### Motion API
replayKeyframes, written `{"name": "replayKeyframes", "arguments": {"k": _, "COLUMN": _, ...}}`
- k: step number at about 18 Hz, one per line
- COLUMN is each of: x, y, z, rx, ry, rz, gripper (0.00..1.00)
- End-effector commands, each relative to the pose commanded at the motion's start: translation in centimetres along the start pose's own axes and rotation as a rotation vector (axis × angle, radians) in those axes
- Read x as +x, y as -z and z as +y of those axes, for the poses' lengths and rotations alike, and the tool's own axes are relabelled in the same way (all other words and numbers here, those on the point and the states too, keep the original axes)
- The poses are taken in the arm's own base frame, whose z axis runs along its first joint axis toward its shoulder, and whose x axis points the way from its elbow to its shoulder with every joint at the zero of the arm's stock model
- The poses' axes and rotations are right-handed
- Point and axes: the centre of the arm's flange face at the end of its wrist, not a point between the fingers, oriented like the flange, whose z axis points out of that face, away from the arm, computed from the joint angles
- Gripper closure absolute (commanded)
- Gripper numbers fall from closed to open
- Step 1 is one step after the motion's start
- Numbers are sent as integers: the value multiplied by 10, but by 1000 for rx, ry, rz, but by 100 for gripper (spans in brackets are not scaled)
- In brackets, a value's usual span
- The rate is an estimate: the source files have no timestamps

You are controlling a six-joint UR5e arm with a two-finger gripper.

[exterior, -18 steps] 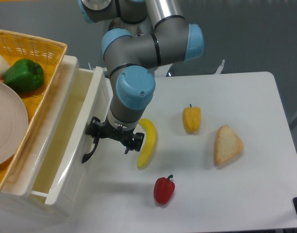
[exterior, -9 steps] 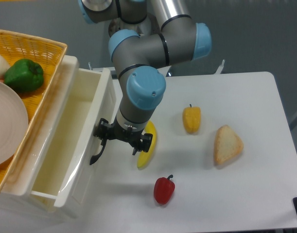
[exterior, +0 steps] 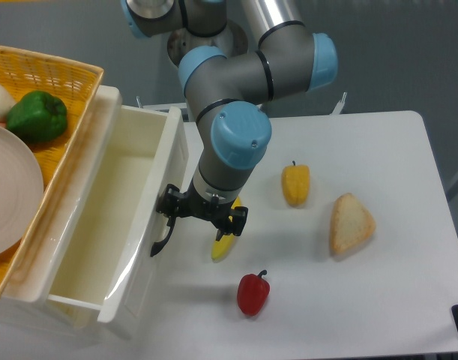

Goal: Slide the top white drawer open
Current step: 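Pull the handle outward, sliding the upper drawer open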

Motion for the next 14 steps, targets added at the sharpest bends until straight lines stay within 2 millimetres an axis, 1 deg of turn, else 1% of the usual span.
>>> {"name": "replayKeyframes", "arguments": {"k": 11, "x": -19, "y": 6, "z": 5, "rx": -4, "ry": 8, "rz": -22, "gripper": 0}}
{"name": "replayKeyframes", "arguments": {"k": 14, "x": -22, "y": 7, "z": 5, "rx": -3, "ry": 11, "rz": -24, "gripper": 0}}
